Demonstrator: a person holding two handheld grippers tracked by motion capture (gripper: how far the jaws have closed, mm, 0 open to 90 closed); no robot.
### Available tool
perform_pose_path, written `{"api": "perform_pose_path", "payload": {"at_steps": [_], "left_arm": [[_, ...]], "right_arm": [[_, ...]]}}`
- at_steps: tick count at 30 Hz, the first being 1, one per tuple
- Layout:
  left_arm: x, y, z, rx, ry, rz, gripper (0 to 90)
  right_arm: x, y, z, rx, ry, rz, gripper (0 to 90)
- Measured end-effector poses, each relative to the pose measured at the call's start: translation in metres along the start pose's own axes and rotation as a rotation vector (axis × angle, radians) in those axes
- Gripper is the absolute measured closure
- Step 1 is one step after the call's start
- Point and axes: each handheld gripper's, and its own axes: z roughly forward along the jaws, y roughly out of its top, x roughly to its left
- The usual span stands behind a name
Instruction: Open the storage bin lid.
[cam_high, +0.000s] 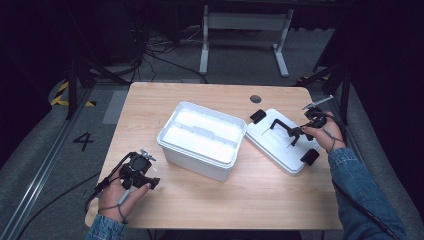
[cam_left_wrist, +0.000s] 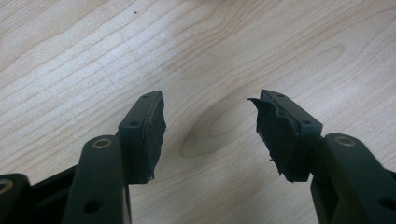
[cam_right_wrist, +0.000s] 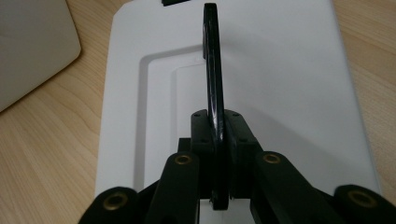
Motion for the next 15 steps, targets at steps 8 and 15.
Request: {"api": "perform_pose_path", "payload": {"at_steps": [8,15], "left_arm": [[0.000,0.001,0.000,0.002,-0.003,0.000,42.3],[0.000,0.001,0.001,0.001,-0.003,0.011,42.4]], "right_arm": [[-0.003,-0.001,-0.002,-0.031,-0.019,0.011,67.7],[0.002,0.001,-0.016,-0.093,-0.075,-0.030,50.7]]}}
